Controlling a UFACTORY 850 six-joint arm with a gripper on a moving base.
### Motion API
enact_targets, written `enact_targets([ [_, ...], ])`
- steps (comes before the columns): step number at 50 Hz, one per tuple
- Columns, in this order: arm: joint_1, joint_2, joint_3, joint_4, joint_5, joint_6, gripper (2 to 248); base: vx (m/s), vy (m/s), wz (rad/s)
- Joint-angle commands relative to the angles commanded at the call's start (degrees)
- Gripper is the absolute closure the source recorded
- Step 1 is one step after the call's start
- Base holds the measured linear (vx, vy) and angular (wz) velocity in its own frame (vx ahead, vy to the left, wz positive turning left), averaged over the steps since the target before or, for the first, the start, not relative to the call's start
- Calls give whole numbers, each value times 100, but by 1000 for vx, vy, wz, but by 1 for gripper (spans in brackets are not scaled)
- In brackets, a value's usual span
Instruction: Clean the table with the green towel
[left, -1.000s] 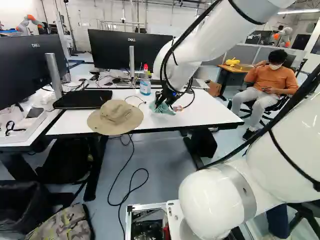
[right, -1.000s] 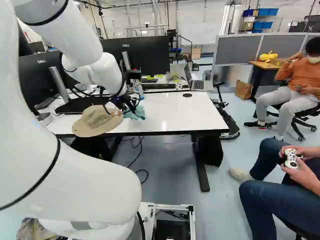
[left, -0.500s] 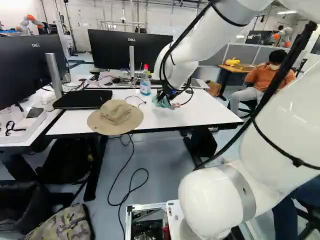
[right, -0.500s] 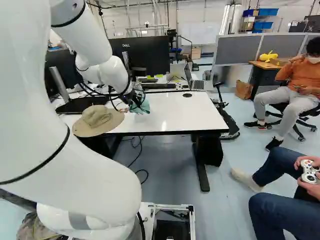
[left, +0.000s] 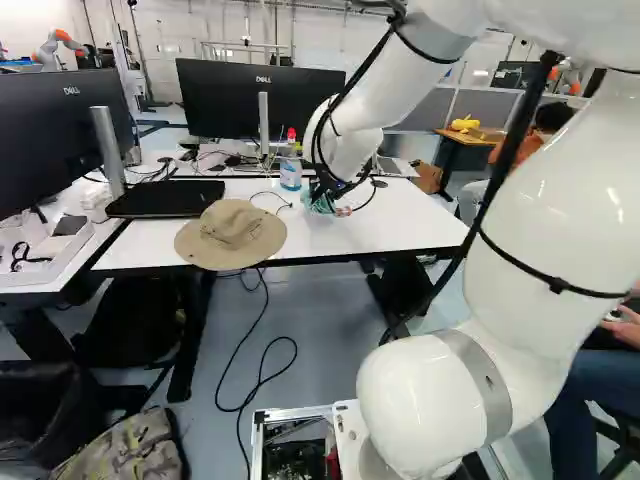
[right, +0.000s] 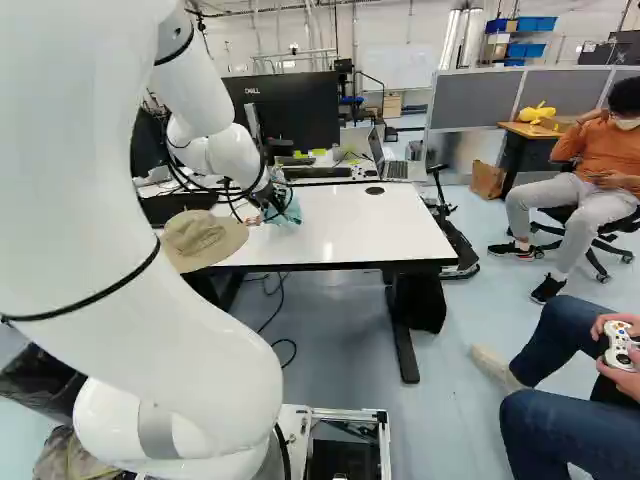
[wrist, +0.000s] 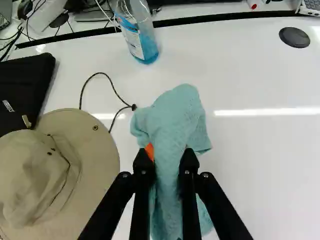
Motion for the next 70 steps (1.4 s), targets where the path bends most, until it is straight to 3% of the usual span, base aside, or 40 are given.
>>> enact_targets([
  [17,188,-556,-337,0,263,0,188,0,0,0],
  [38,188,-911,-410,0,578,0,188,0,0,0],
  [70,188,-911,-410,0,448,0,188,0,0,0],
])
